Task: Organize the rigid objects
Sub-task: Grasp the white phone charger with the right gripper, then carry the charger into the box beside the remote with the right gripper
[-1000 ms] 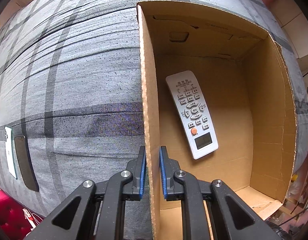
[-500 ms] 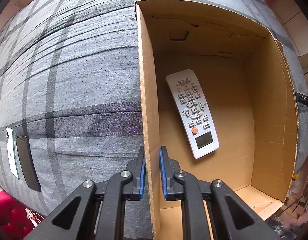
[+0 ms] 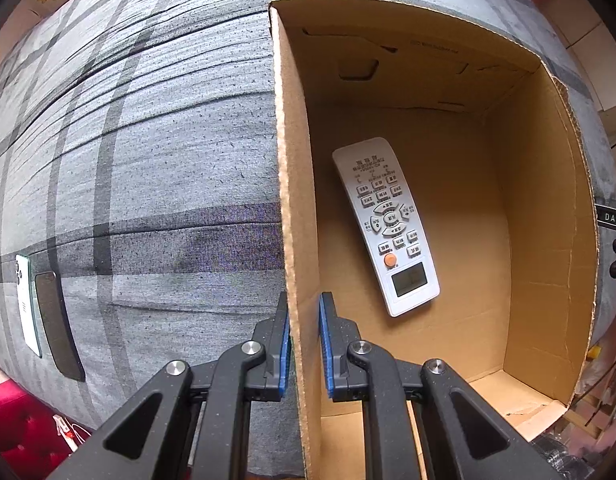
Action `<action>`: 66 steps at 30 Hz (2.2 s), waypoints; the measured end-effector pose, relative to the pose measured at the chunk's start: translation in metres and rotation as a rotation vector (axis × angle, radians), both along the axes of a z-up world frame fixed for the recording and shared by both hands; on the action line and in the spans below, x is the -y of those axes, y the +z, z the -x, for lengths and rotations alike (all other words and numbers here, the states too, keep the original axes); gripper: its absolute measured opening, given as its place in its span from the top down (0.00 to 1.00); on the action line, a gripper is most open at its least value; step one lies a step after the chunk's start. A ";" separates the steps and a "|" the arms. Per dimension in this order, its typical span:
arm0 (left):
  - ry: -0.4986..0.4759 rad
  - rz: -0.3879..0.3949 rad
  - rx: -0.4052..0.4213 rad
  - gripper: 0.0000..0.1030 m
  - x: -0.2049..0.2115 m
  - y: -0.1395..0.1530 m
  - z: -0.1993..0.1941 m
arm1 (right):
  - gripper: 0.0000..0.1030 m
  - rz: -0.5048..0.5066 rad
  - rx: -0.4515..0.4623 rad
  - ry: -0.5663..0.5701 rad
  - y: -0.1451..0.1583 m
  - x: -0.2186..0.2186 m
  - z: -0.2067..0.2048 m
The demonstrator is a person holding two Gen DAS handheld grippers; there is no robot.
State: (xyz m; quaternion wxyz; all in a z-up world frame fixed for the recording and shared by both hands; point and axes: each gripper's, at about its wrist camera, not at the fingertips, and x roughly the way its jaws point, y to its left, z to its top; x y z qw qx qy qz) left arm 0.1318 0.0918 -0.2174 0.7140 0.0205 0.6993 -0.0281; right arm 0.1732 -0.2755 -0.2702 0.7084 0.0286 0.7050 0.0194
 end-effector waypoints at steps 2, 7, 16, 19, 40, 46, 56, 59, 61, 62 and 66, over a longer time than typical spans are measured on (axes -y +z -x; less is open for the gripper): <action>0.004 0.001 -0.001 0.87 -0.001 0.000 0.000 | 0.13 -0.006 -0.012 0.004 -0.004 -0.004 -0.002; -0.003 -0.009 -0.002 0.87 0.000 0.001 -0.001 | 0.34 -0.022 -0.046 0.004 -0.014 -0.012 0.001; 0.003 -0.005 -0.001 0.87 0.000 0.001 -0.002 | 0.47 -0.032 -0.054 -0.026 -0.013 -0.001 -0.001; 0.004 -0.001 0.001 0.87 -0.001 0.001 -0.002 | 0.48 -0.029 -0.051 -0.026 -0.011 0.001 -0.003; -0.010 -0.002 0.018 0.87 0.004 0.008 0.003 | 0.53 -0.003 -0.007 -0.055 0.037 -0.004 0.010; -0.015 -0.001 0.027 0.87 0.007 0.013 0.007 | 0.53 -0.004 0.014 -0.076 0.054 -0.002 0.018; -0.020 0.008 0.030 0.87 0.005 0.015 0.010 | 0.53 -0.001 0.066 -0.071 0.092 -0.005 0.026; -0.024 0.007 0.033 0.87 0.005 0.015 0.011 | 0.53 0.000 0.082 -0.060 0.102 -0.012 0.029; -0.028 0.007 0.034 0.87 0.005 0.014 0.012 | 0.53 -0.001 0.093 -0.052 0.108 -0.018 0.029; -0.028 0.007 0.034 0.87 0.005 0.014 0.012 | 0.53 -0.002 0.098 -0.047 0.112 -0.021 0.031; -0.032 0.009 0.033 0.87 0.004 0.011 0.013 | 0.53 -0.007 0.115 -0.028 0.123 -0.034 0.030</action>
